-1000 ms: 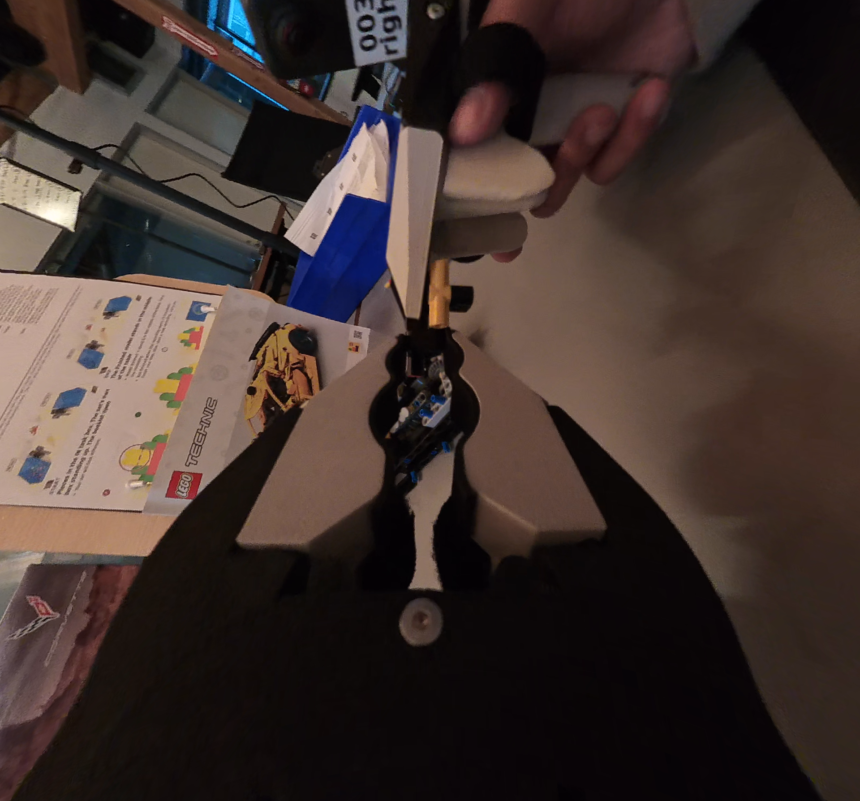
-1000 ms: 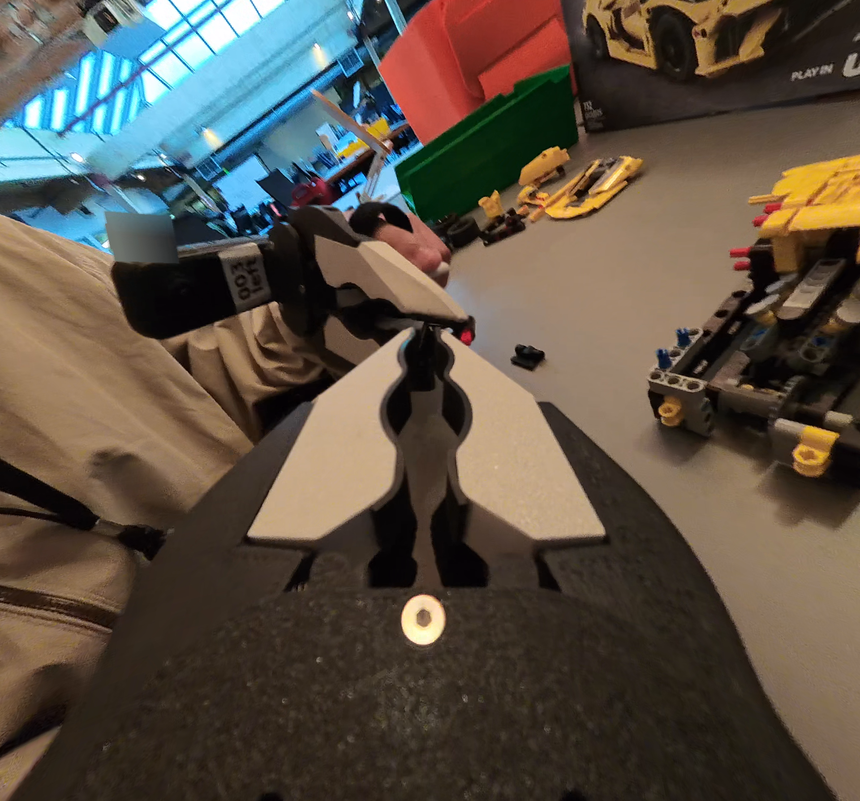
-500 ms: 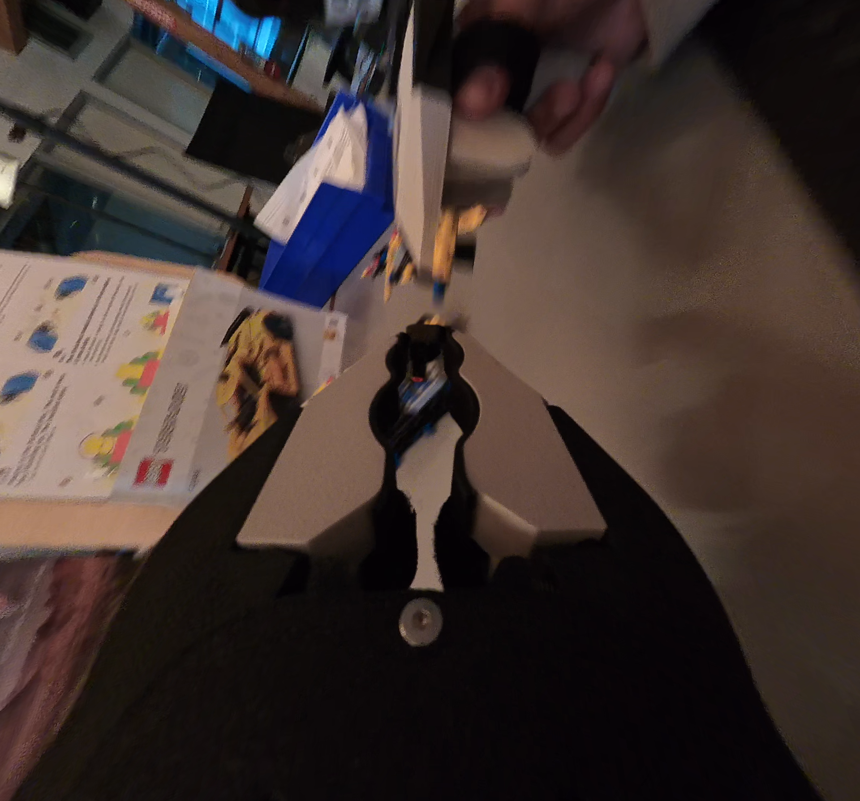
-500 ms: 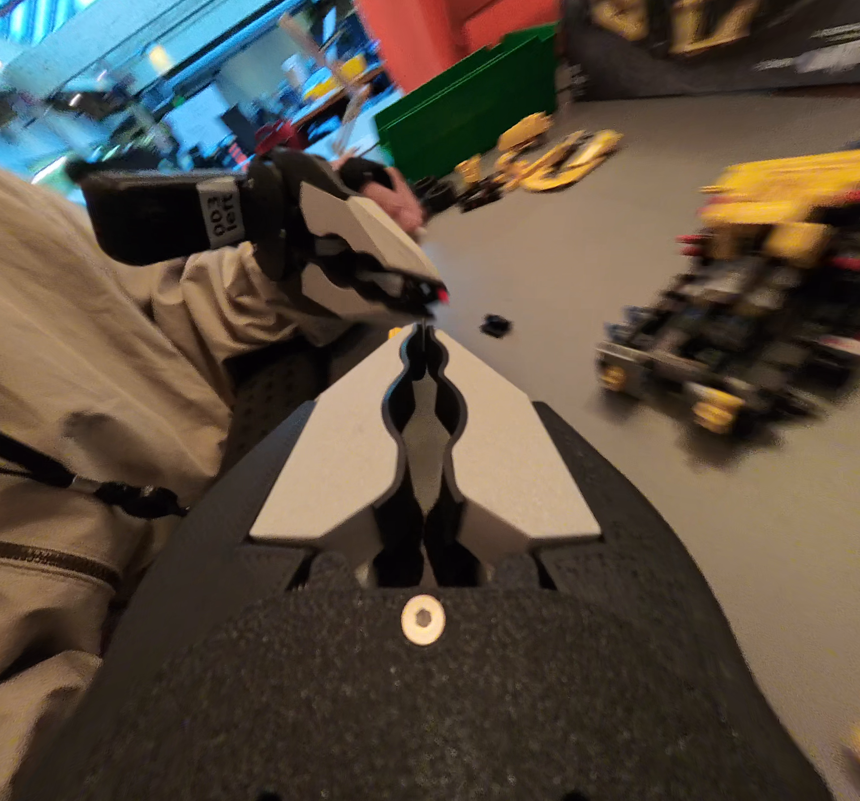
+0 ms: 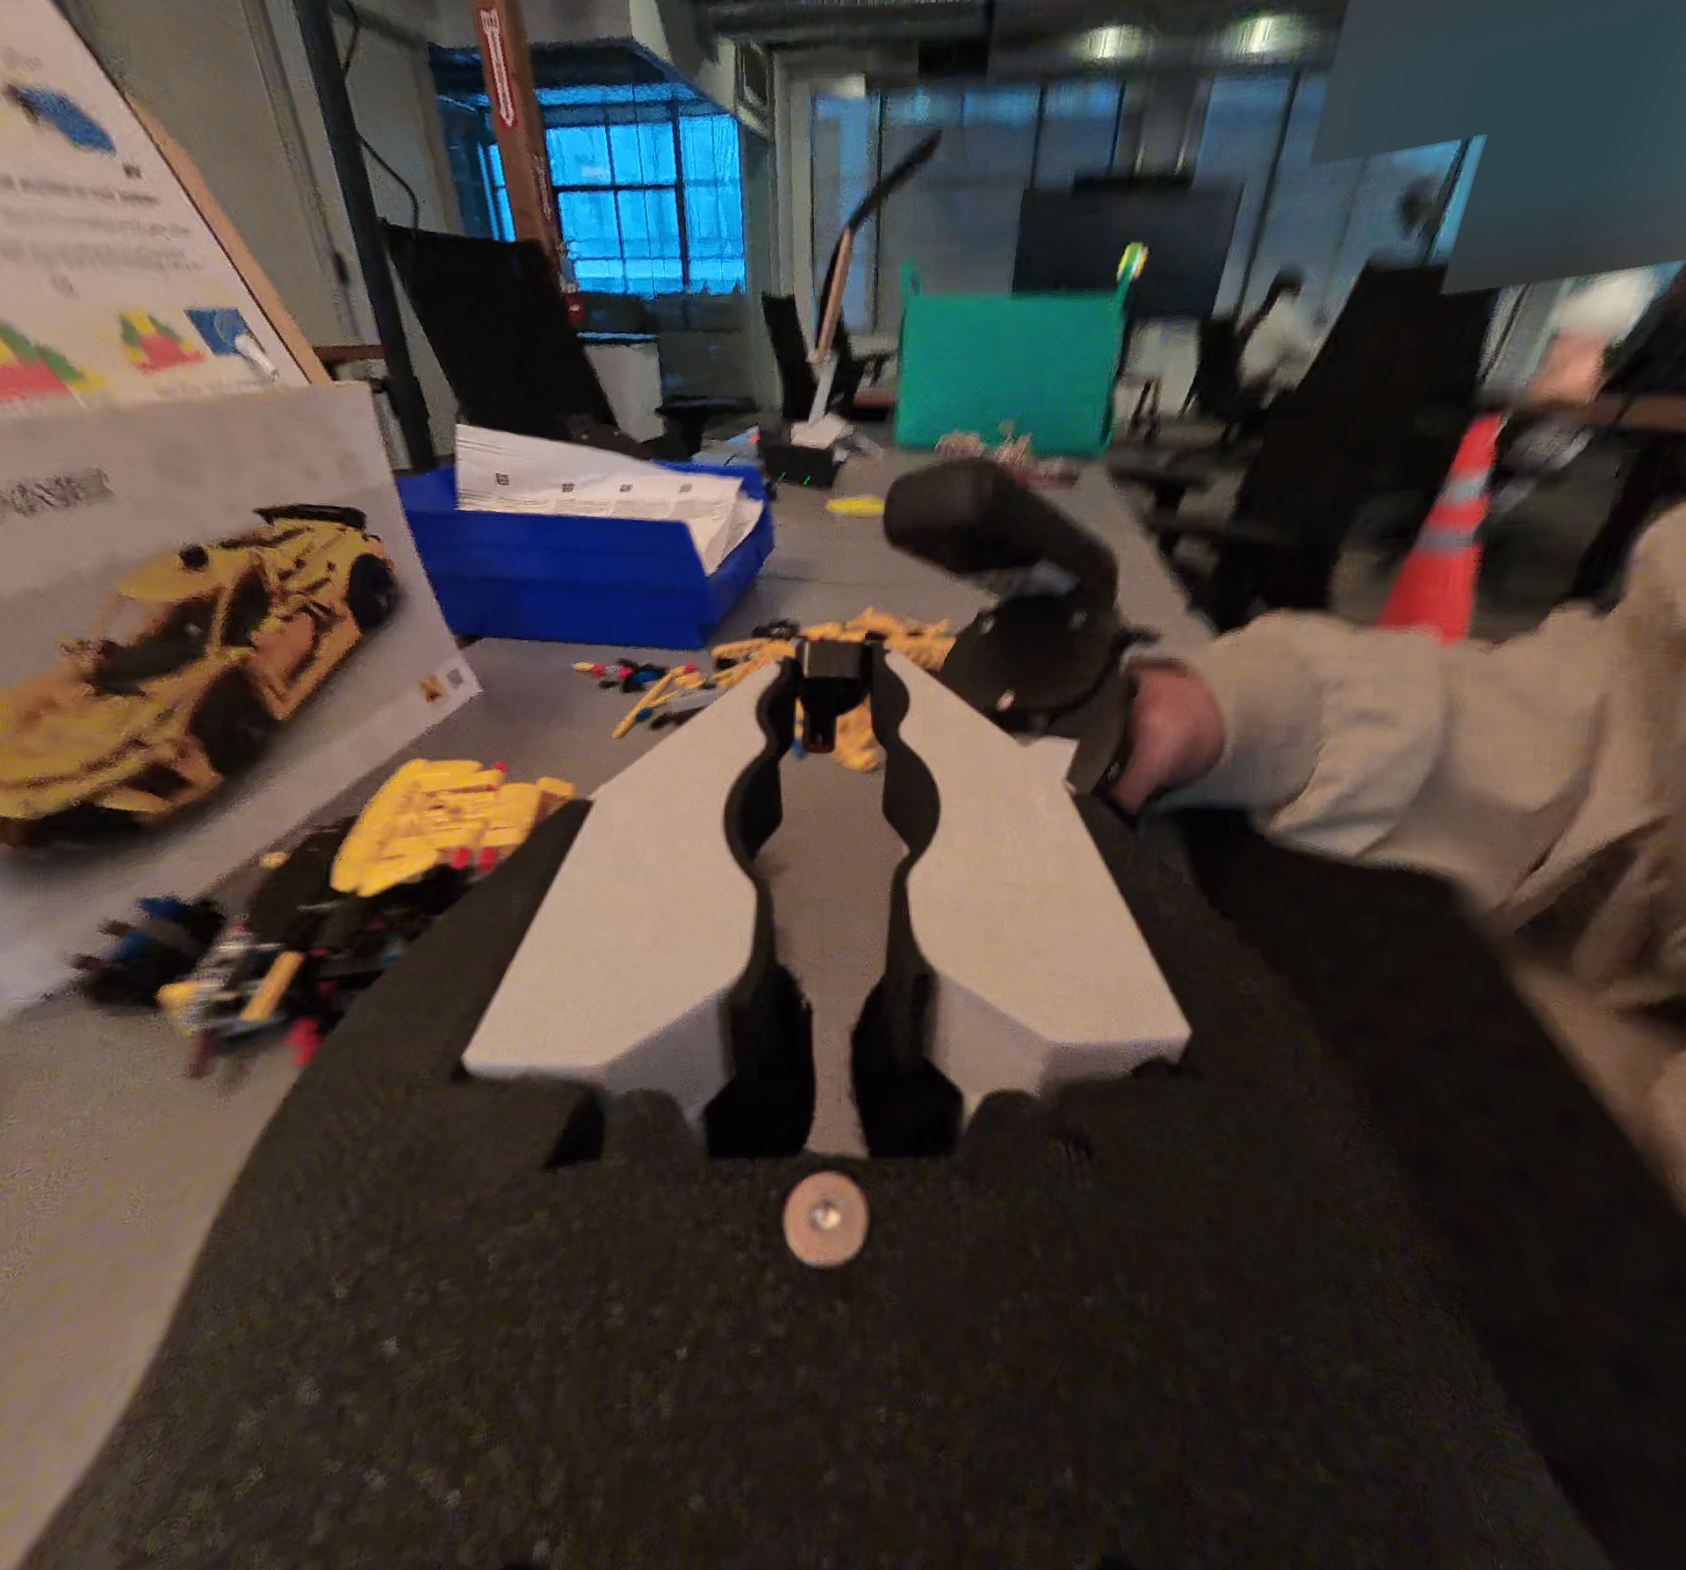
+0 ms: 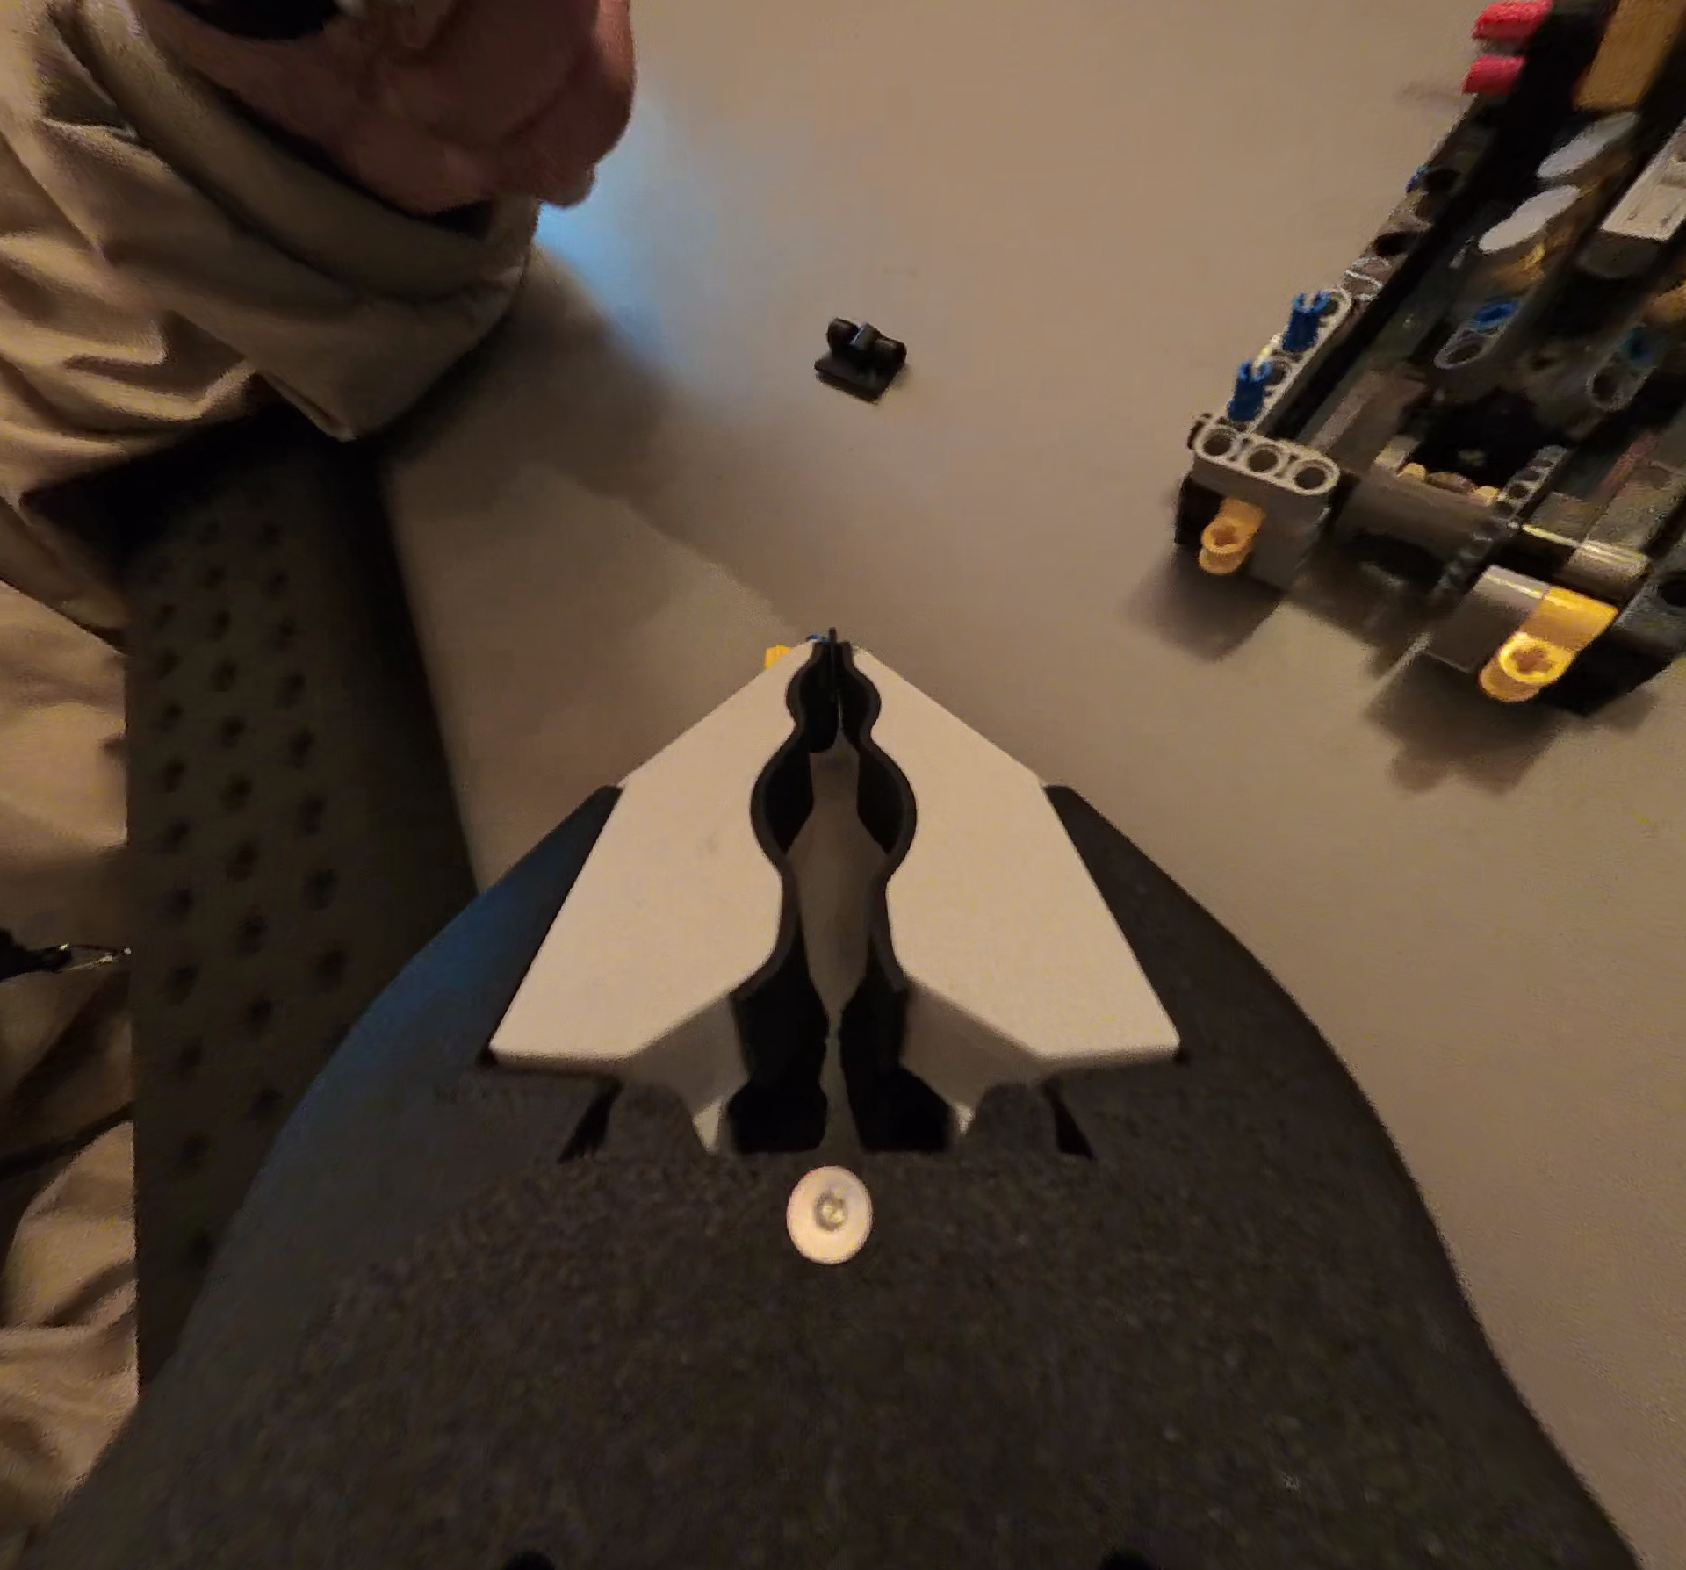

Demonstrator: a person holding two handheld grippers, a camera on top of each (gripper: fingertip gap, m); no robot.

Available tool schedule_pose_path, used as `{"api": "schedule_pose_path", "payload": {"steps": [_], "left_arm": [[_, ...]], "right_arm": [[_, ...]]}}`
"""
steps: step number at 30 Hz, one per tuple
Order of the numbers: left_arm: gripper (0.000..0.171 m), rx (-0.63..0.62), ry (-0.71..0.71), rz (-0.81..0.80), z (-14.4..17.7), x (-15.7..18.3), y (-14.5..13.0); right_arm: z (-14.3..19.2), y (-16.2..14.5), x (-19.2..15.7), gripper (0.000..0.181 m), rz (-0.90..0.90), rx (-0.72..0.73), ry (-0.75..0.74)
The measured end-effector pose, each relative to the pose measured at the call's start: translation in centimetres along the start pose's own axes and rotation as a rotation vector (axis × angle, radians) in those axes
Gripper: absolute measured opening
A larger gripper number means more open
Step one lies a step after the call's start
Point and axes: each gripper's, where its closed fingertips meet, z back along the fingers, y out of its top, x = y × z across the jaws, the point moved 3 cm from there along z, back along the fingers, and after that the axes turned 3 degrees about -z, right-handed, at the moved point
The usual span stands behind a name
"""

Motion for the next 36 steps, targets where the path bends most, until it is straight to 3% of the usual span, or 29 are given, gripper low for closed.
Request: {"api": "schedule_pose_path", "payload": {"steps": [4,7,10,15,17,19,22,25,27,32,36], "left_arm": [[0.015,0.057,-0.156,0.374,-0.3,-0.1,-0.1],[0.015,0.075,-0.278,0.555,-0.4,0.3,-0.3],[0.015,0.042,-0.347,0.551,-0.5,1.2,-0.8],[0.015,0.085,-0.352,0.66,-0.9,0.9,-0.8],[0.015,0.101,-0.375,0.695,-1.1,0.9,-0.8],[0.015,0.105,-0.378,0.728,-1.2,0.8,-1.0],[0.015,0.113,-0.343,0.815,-1.5,0.0,-1.5],[0.015,0.143,-0.279,0.982,-1.8,-1.3,-2.4],[0.015,0.151,-0.256,1.058,-1.9,-1.8,-3.1],[0.015,0.144,-0.263,1.108,-2.1,-1.6,-3.4],[0.015,0.095,-0.296,1.054,-2.3,-0.8,-3.4]], "right_arm": [[-0.2,-0.3,0.5,0.0,-0.015,-0.015,-0.019],[0.0,0.2,0.5,0.012,0.016,0.021,-0.021],[2.0,2.7,-0.7,0.022,-0.008,0.219,0.078],[6.8,8.3,-3.3,0.025,-0.03,0.745,0.221],[6.3,8.7,-4.0,0.022,-0.047,0.795,0.275],[5.6,8.5,-4.5,0.023,-0.018,0.733,0.282],[6.1,8.8,-4.2,0.026,0.123,0.779,0.09],[5.3,8.3,-3.0,0.031,0.371,0.69,-0.293],[5.3,8.2,-2.5,0.031,0.44,0.696,-0.493],[4.3,7.8,-2.1,0.041,0.482,0.608,-0.552],[5.0,8.2,-3.3,0.023,0.443,0.698,-0.424]]}}
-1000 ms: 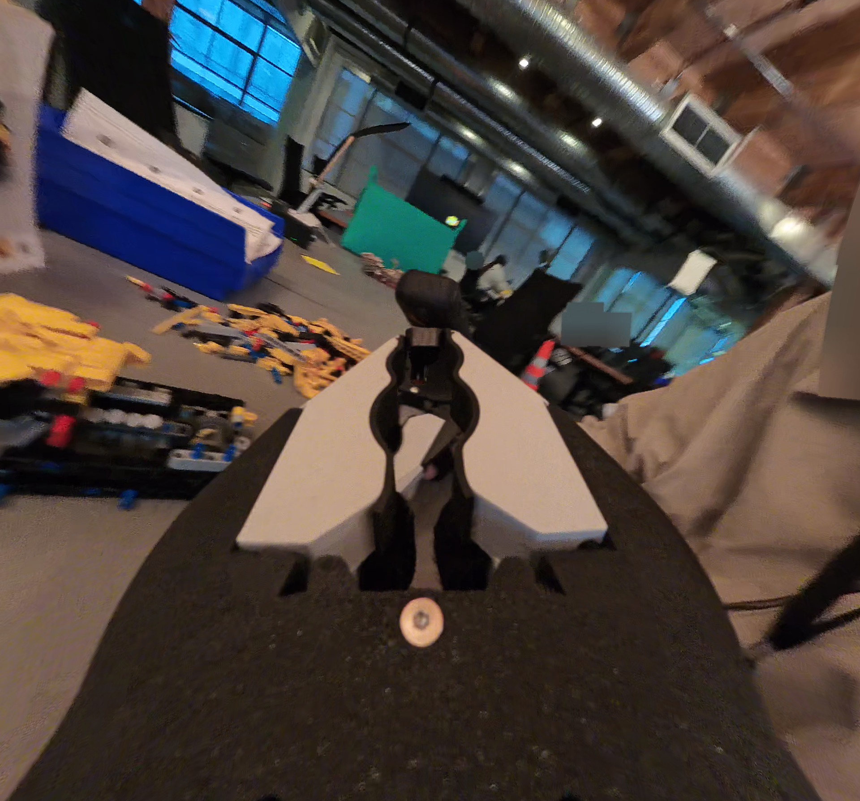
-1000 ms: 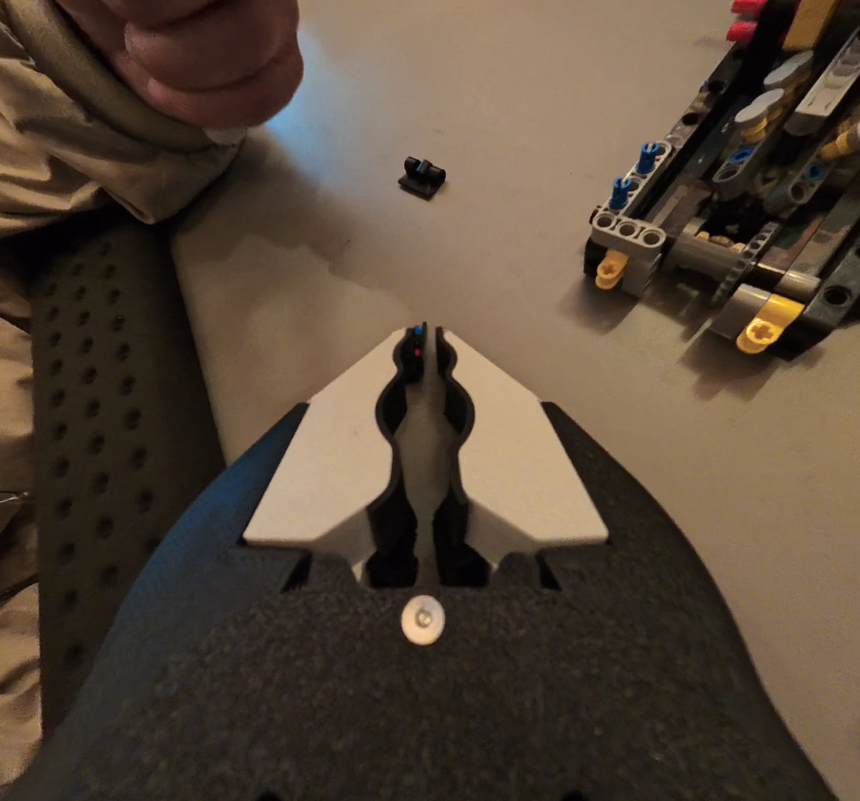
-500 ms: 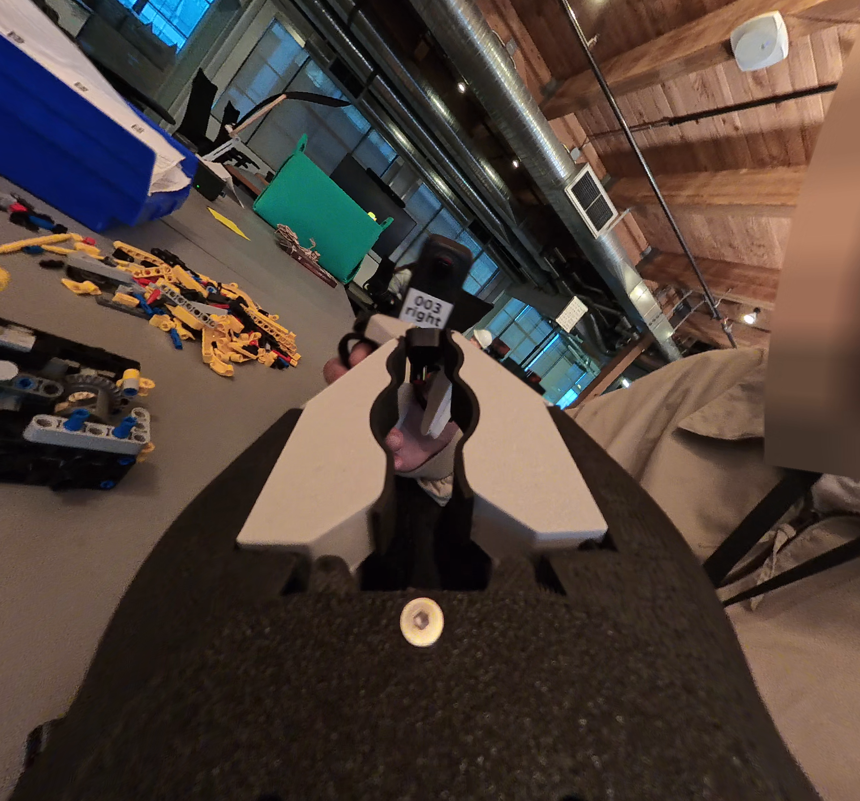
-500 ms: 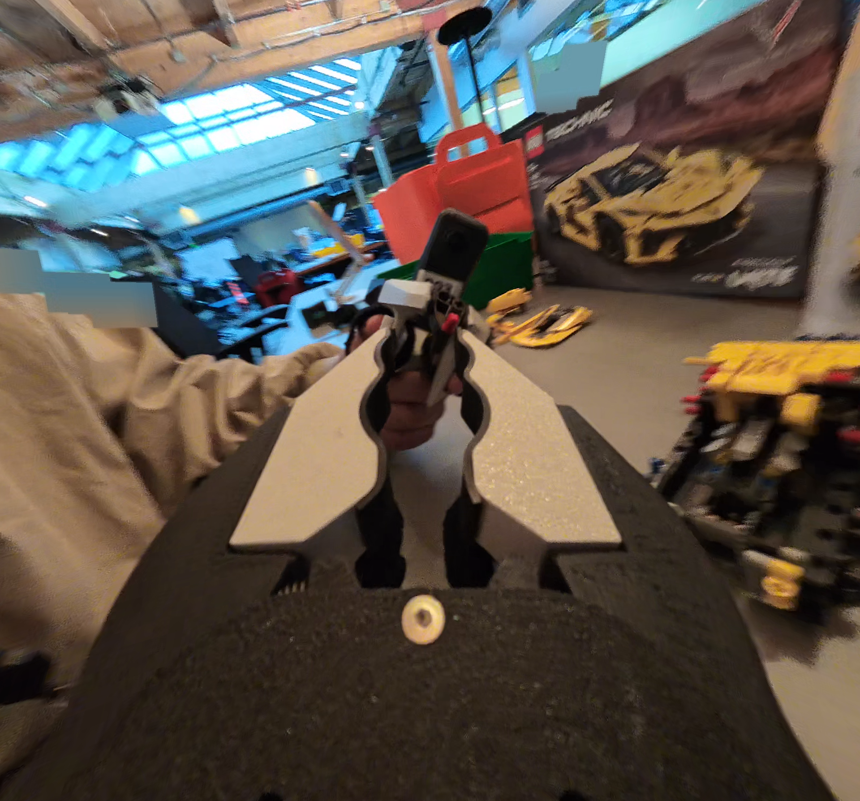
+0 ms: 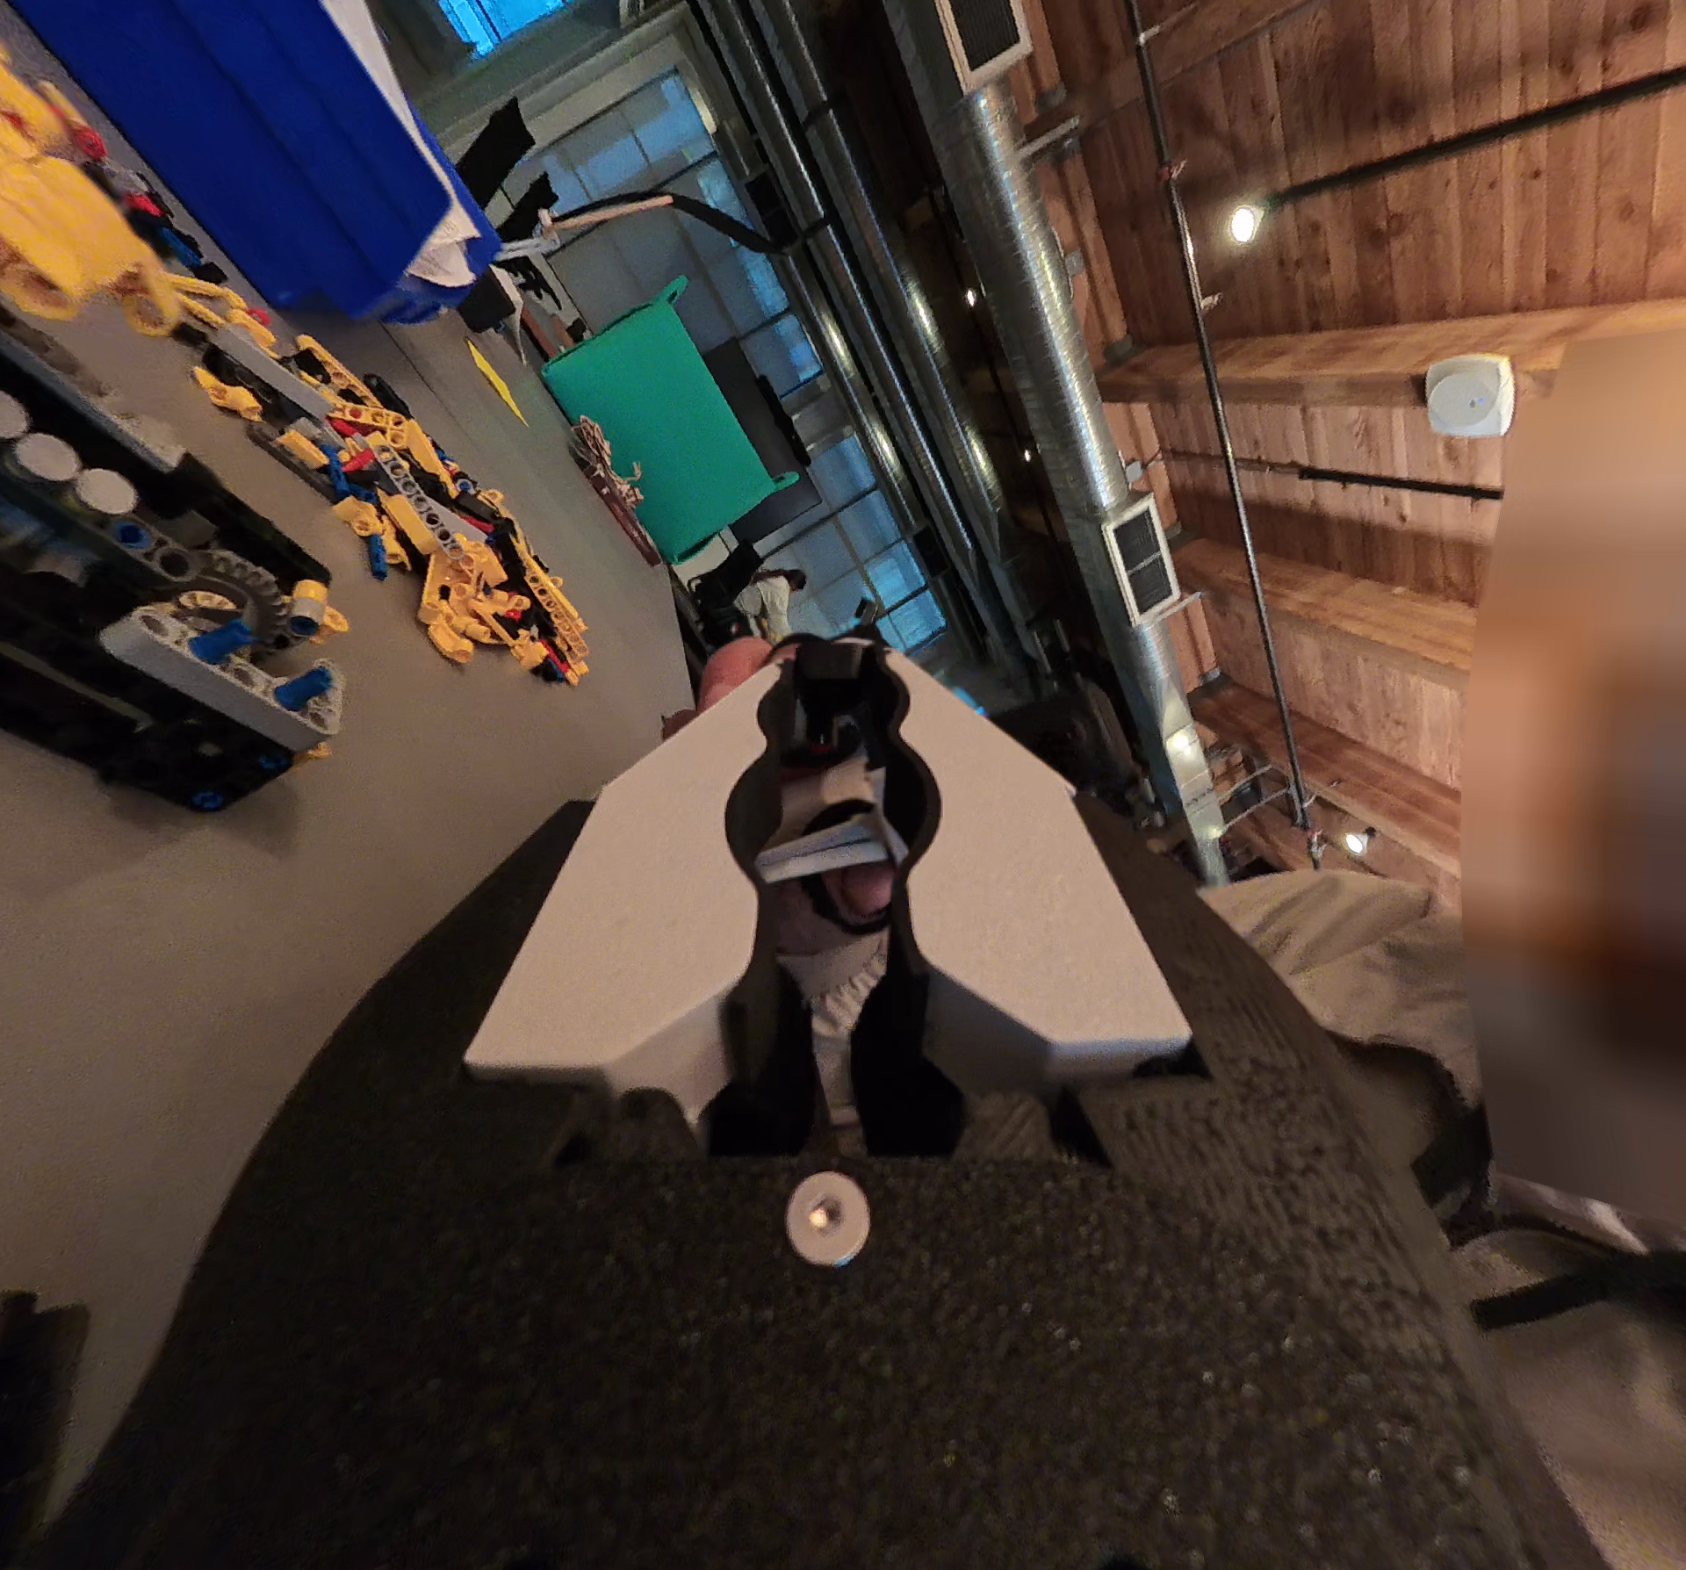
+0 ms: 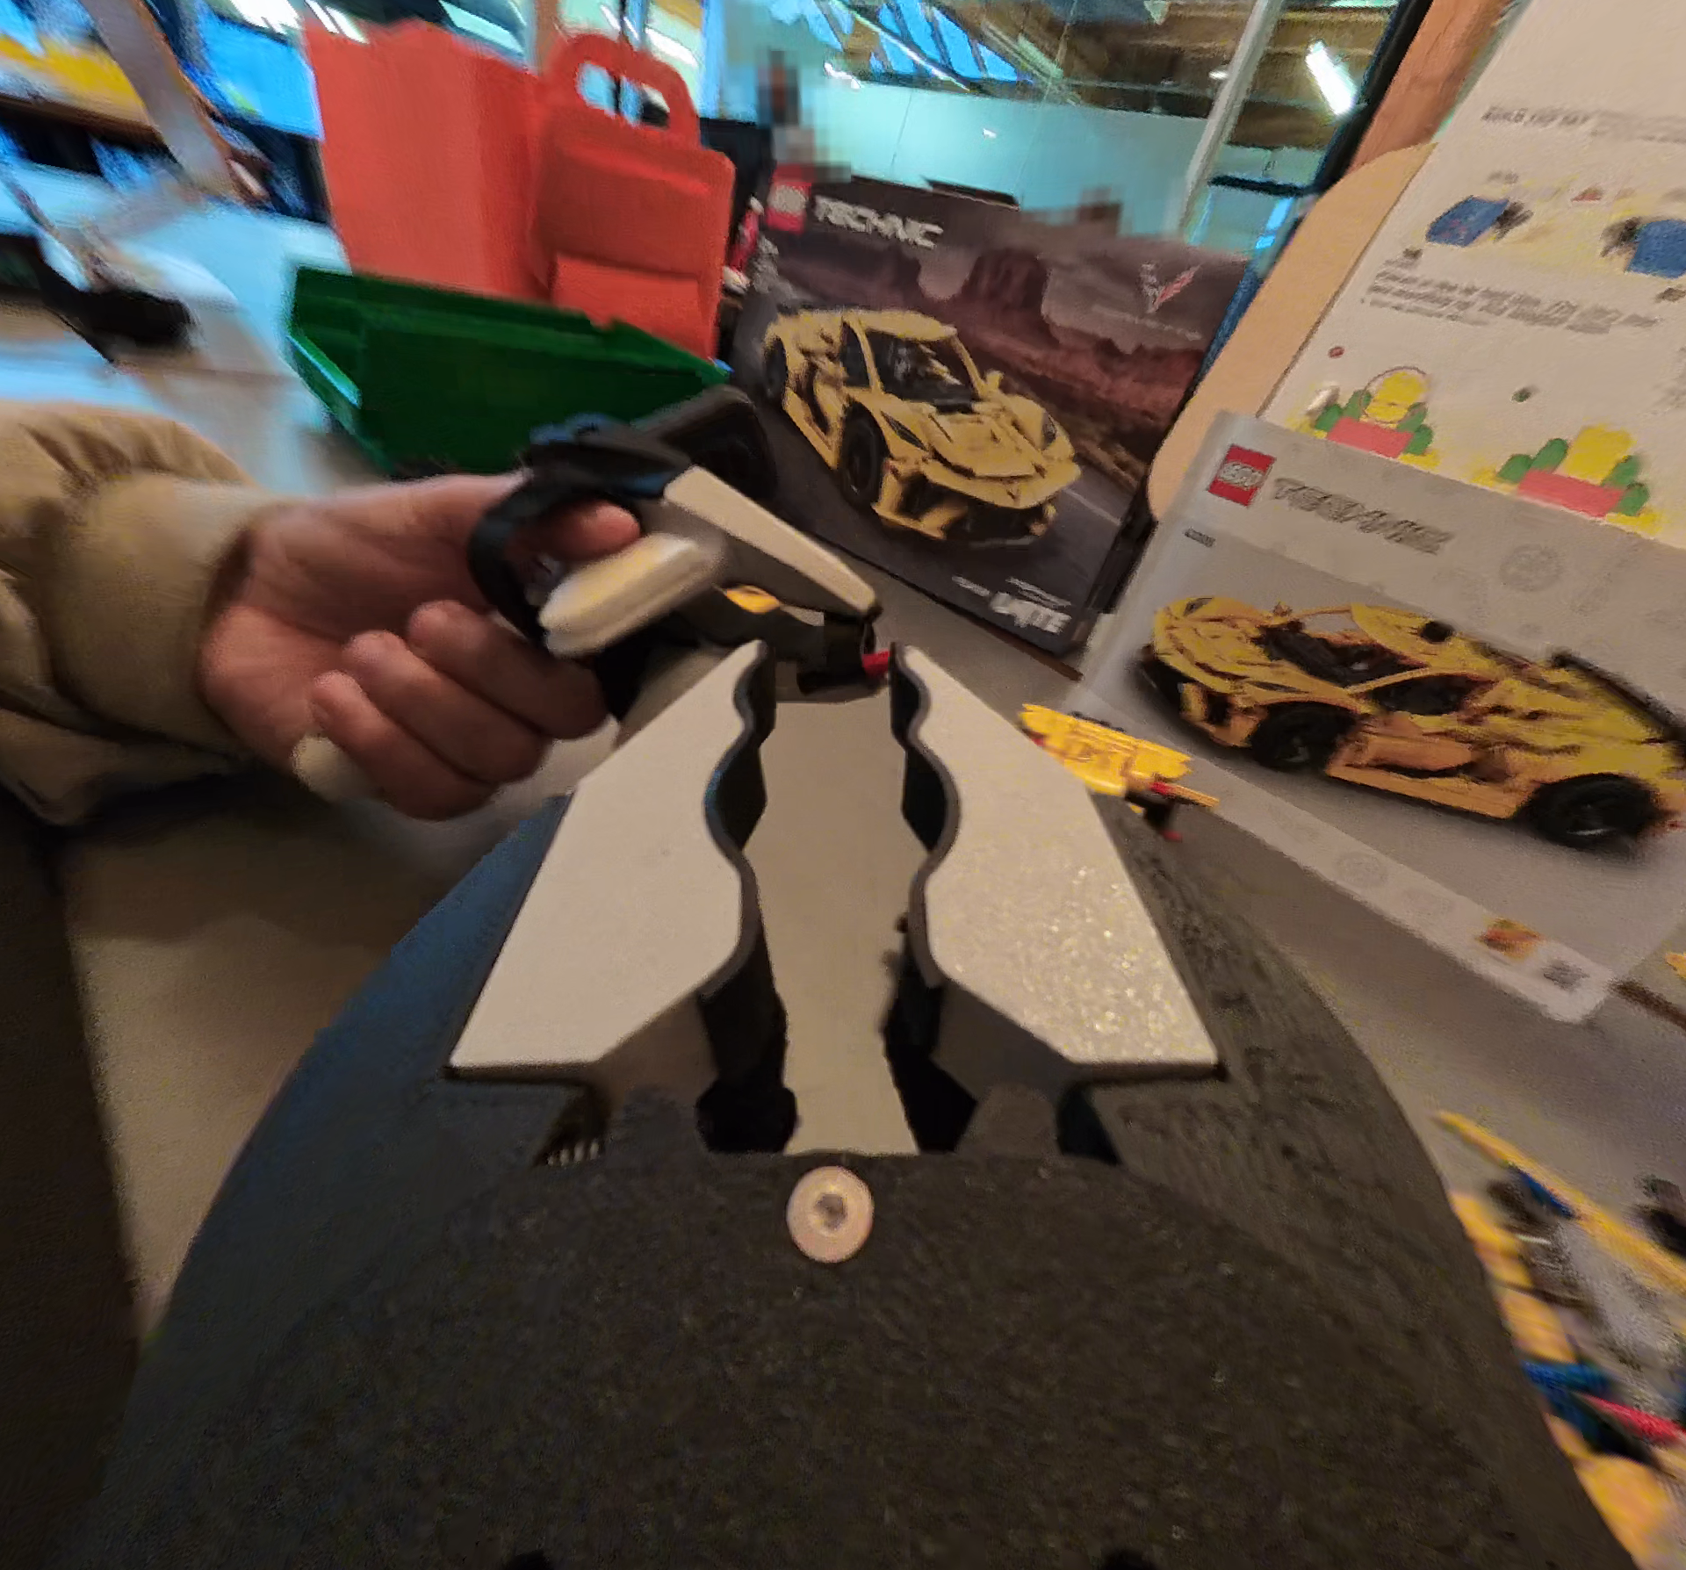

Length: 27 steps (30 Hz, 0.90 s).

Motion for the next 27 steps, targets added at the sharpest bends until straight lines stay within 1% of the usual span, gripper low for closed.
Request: {"api": "schedule_pose_path", "payload": {"steps": [2,4,6,9,13,14,15,18,20,23,27], "left_arm": [[0.015,-0.028,-0.05,-0.022,0.0,0.8,-0.2],[0.015,-0.063,-0.098,-0.084,-0.2,1.9,-0.7],[0.015,-0.075,-0.137,-0.146,-0.5,3.0,-1.0],[0.015,-0.079,-0.183,-0.154,-0.9,3.9,-1.4],[0.015,-0.07,-0.21,-0.12,-1.0,3.8,-1.4],[0.015,-0.072,-0.209,-0.109,-1.0,3.7,-1.5],[0.015,-0.073,-0.203,-0.103,-1.0,3.6,-1.5],[0.015,-0.083,-0.177,-0.099,-1.0,3.2,-1.5],[0.015,-0.114,-0.14,-0.125,-1.0,2.7,-1.7],[0.015,-0.186,-0.109,-0.21,-0.9,2.7,-2.3],[0.016,-0.253,-0.072,-0.314,-0.8,2.7,-3.2]], "right_arm": [[0.5,0.6,0.1,0.024,-0.228,0.055,0.115],[0.8,1.1,0.4,0.026,-0.48,0.092,0.25],[1.2,1.7,0.6,0.025,-0.611,0.122,0.336],[1.5,2.2,0.0,0.014,-0.645,0.161,0.411],[1.6,2.3,0.0,0.011,-0.627,0.17,0.407],[1.6,2.3,0.0,0.009,-0.636,0.17,0.415],[1.6,2.3,-0.1,0.003,-0.638,0.17,0.428],[1.5,1.9,0.1,0.003,-0.64,0.147,0.413],[1.5,1.4,0.4,0.003,-0.682,0.101,0.432],[1.5,1.1,0.5,0.002,-0.849,0.08,0.546],[1.6,1.0,0.2,0.001,-0.893,0.068,0.59]]}}
